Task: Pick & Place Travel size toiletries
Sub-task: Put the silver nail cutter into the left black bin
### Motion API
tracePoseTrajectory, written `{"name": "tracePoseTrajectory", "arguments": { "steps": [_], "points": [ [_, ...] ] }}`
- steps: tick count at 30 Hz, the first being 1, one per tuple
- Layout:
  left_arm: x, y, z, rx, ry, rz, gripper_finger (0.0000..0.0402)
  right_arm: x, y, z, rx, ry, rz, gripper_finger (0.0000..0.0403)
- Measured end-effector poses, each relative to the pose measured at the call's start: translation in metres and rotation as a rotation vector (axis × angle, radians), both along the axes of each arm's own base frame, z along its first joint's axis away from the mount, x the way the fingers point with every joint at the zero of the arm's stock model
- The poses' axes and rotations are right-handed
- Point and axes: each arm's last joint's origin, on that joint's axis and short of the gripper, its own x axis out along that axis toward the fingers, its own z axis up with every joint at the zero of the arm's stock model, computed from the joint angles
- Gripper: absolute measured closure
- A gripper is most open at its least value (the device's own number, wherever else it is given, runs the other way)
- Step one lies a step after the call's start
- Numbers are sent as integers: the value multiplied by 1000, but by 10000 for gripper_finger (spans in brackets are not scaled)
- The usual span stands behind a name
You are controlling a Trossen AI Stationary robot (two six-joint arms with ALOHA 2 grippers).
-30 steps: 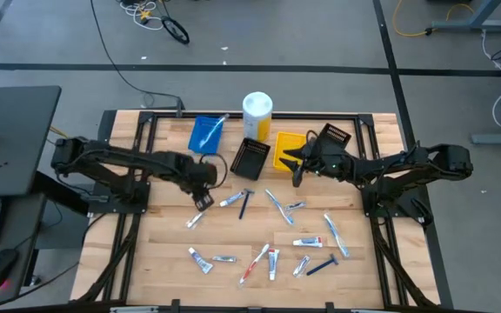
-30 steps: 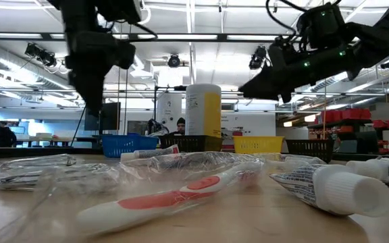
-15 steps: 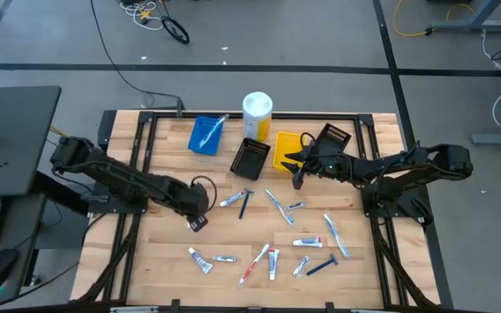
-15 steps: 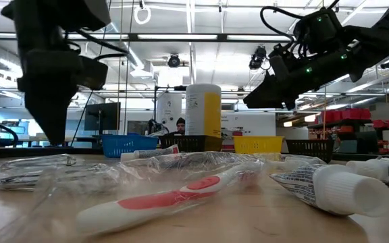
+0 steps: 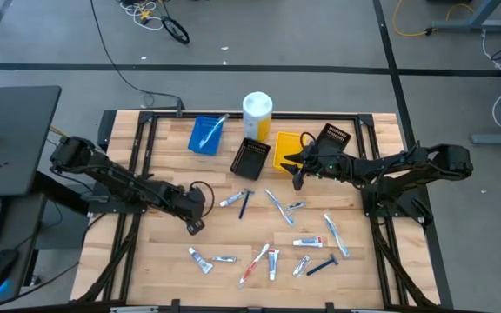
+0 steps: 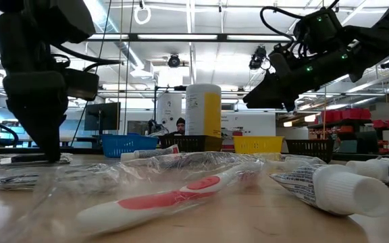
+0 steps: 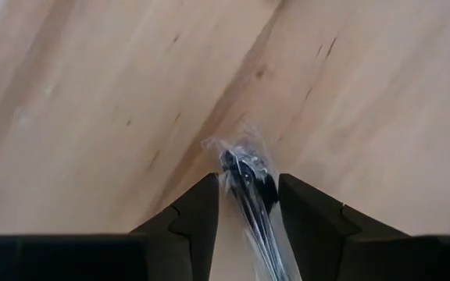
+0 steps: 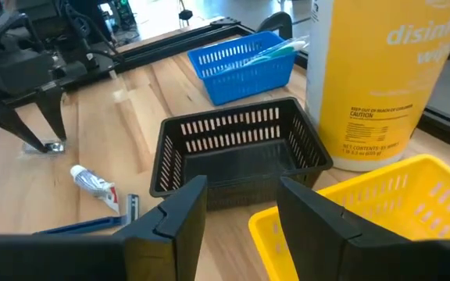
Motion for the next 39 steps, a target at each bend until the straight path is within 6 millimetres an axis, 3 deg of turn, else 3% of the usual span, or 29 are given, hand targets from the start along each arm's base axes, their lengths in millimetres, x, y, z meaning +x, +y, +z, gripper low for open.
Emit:
{"name": "tracePoseTrajectory", "arguments": {
  "steps": [7,17,23,27,32,36,39],
  "points": [
    [-2,2,-1,68,14,-80,267,0,0,0,0,0,0,237],
    [1,19,-1,143,22,-1,349,0,0,0,0,0,0,237],
    [13,34,5,198,-65,56,333,0,0,0,-4,1,1,237],
    [33,49,26,284,-167,104,337,0,0,0,-8,2,1,237],
    [60,74,67,386,-261,79,351,0,0,0,-8,2,1,237],
    [77,98,97,441,-396,28,339,0,0,0,-8,2,1,237],
    [82,115,107,436,-500,7,331,0,0,0,-8,2,1,237]
  ]
}}
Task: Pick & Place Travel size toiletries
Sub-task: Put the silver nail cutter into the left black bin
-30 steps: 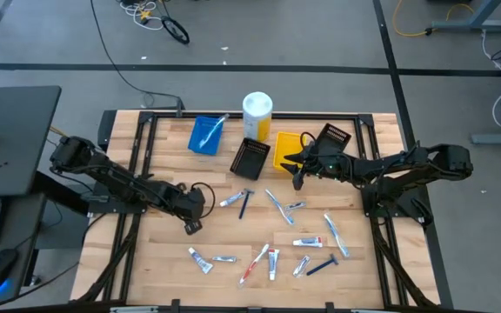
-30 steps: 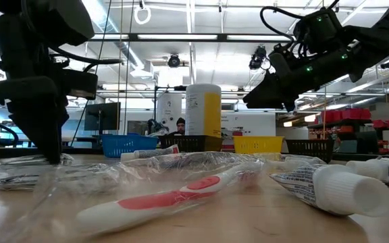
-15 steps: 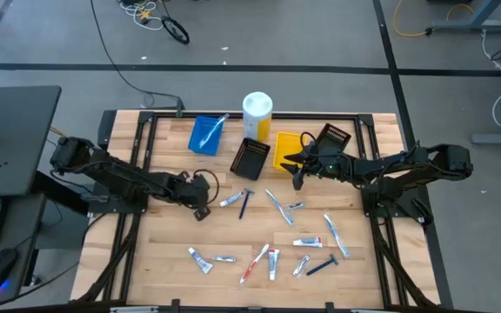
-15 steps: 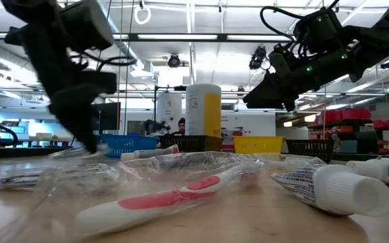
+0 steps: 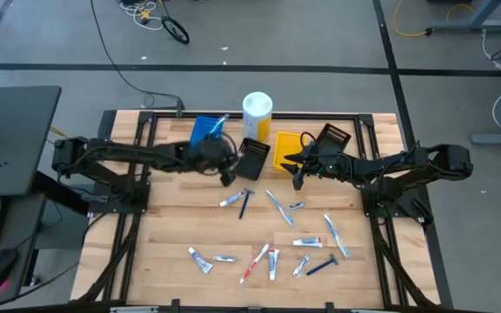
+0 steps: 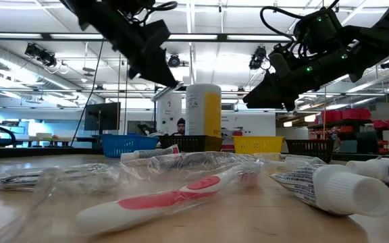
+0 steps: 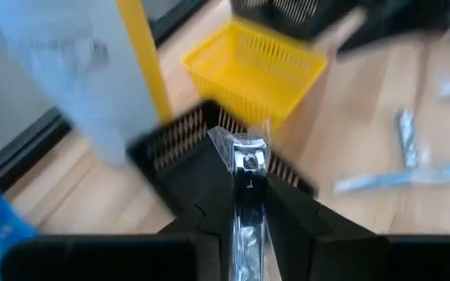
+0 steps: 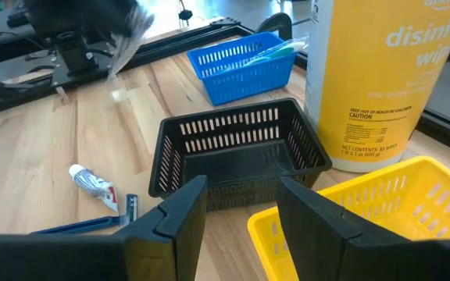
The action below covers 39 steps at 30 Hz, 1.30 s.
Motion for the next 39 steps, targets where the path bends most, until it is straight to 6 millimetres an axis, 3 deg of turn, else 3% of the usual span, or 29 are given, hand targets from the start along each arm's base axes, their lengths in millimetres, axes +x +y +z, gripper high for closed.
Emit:
{"name": "tracePoseTrajectory", "arguments": {
  "steps": [3,11,23,39],
  "points": [
    [5,15,-5,-9,-23,-10,335,0,0,0,0,0,0,237],
    [19,46,-50,-17,113,31,336,0,-1,1,-14,-13,-34,237],
    [35,67,-91,-80,98,-10,327,0,-1,1,-14,-10,-35,237],
    [34,69,-90,-18,123,-41,252,2,5,1,25,-22,78,237]
  ]
}}
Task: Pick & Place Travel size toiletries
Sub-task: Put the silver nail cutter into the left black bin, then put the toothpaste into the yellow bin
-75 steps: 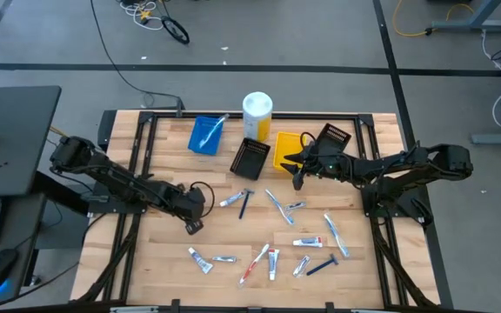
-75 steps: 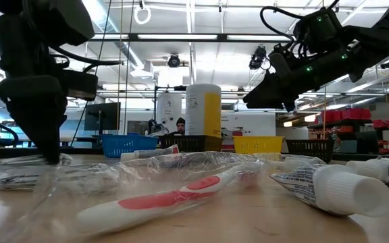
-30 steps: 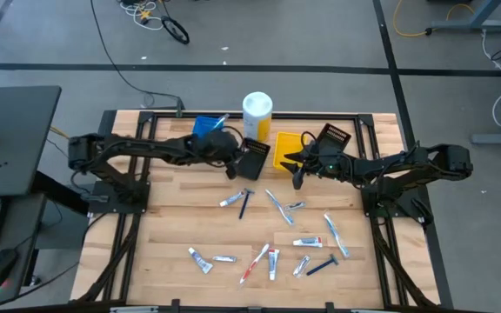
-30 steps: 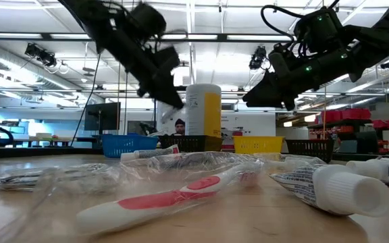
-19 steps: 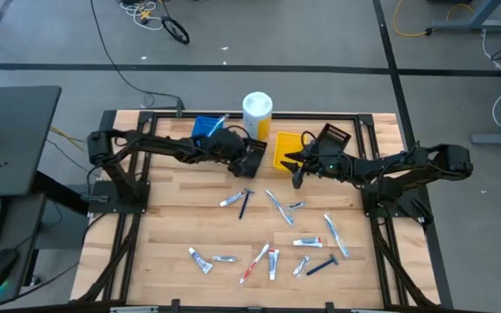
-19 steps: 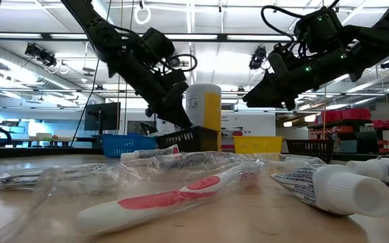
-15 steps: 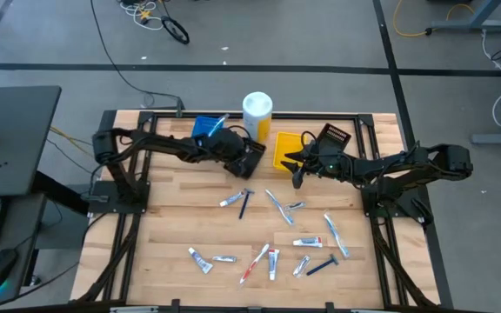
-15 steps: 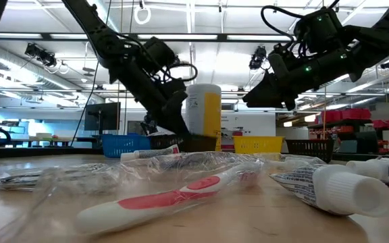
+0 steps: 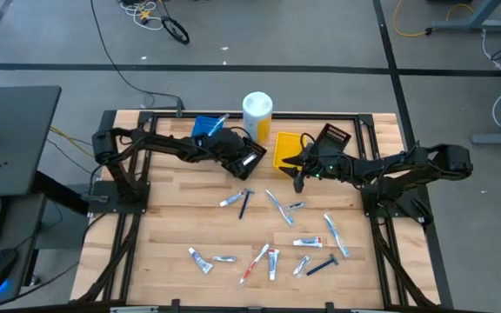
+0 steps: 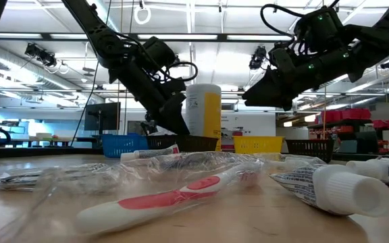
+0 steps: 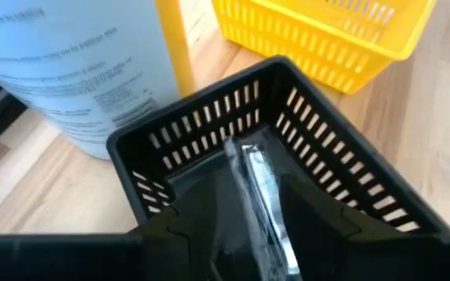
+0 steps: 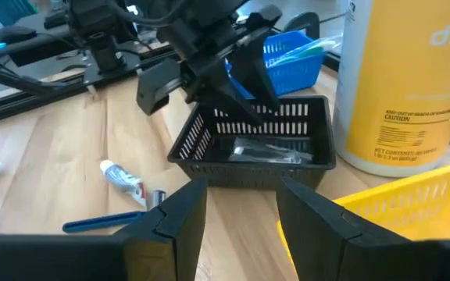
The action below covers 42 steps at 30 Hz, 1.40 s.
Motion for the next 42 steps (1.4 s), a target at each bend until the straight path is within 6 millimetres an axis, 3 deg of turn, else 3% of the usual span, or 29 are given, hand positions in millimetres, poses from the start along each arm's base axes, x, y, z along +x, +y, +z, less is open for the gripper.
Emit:
{"name": "tracePoseTrajectory", "arguments": {
  "steps": [3,12,20,26,31,37,42],
  "points": [
    [-3,-1,7,0,1,4,247,1,4,2,3,-20,18,237],
    [-22,-6,59,58,-22,61,254,7,22,8,-36,-60,100,237],
    [-43,-13,85,46,-28,165,255,36,44,20,-58,-17,221,237],
    [-46,-21,84,5,-9,172,256,49,72,15,-19,216,321,237],
    [-42,-33,83,-11,-7,144,256,57,93,14,-44,229,357,237],
    [-38,-59,74,-80,-14,107,256,59,101,0,-50,278,380,237],
    [-44,-91,51,-160,12,77,256,61,102,-11,-11,312,360,237]
  ]
}}
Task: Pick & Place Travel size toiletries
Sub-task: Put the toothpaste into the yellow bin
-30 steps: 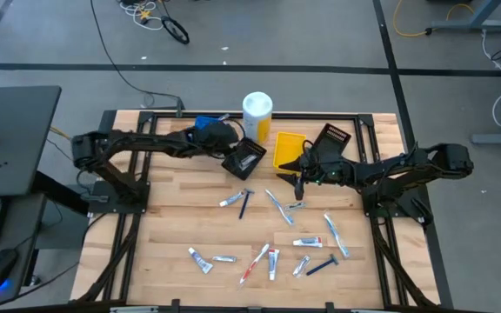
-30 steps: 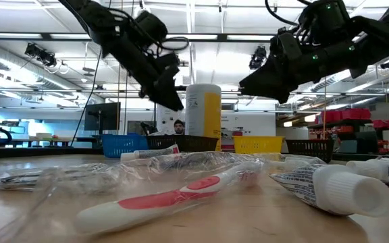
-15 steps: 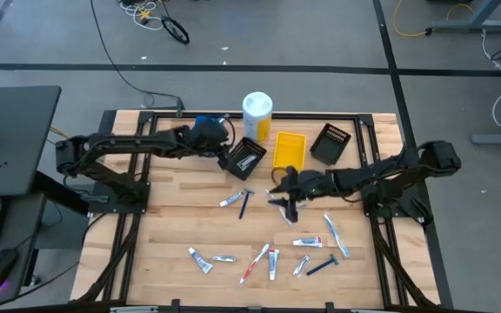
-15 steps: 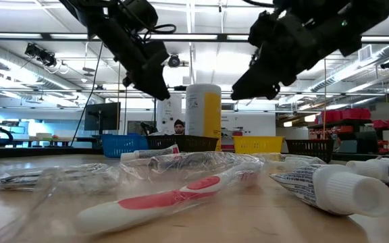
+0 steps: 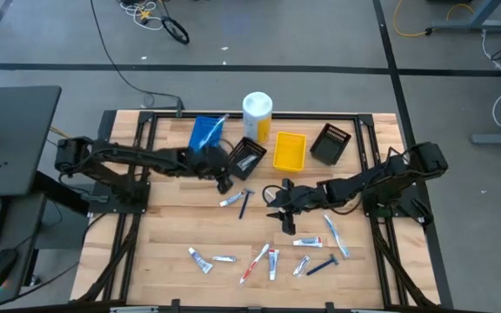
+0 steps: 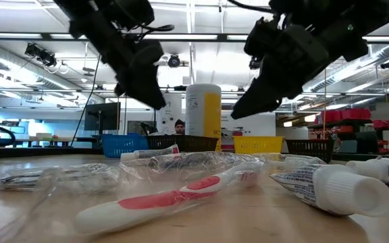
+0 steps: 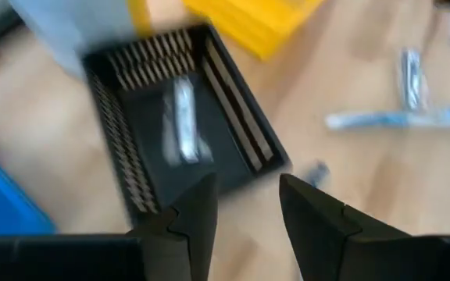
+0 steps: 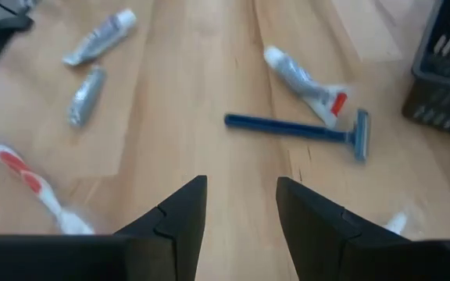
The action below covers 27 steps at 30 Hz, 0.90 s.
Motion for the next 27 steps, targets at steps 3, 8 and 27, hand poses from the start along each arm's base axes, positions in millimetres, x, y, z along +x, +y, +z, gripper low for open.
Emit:
{"name": "tracePoseTrajectory", "arguments": {
  "steps": [3,8,27],
  "points": [
    [-7,-20,-17,-20,17,-52,256,1,0,-4,0,11,-3,237],
    [-25,-47,-49,-38,32,-134,256,1,0,-5,0,13,-3,237],
    [-46,-74,-72,34,-81,-168,255,2,0,-4,-8,3,-16,237]
  ]
}}
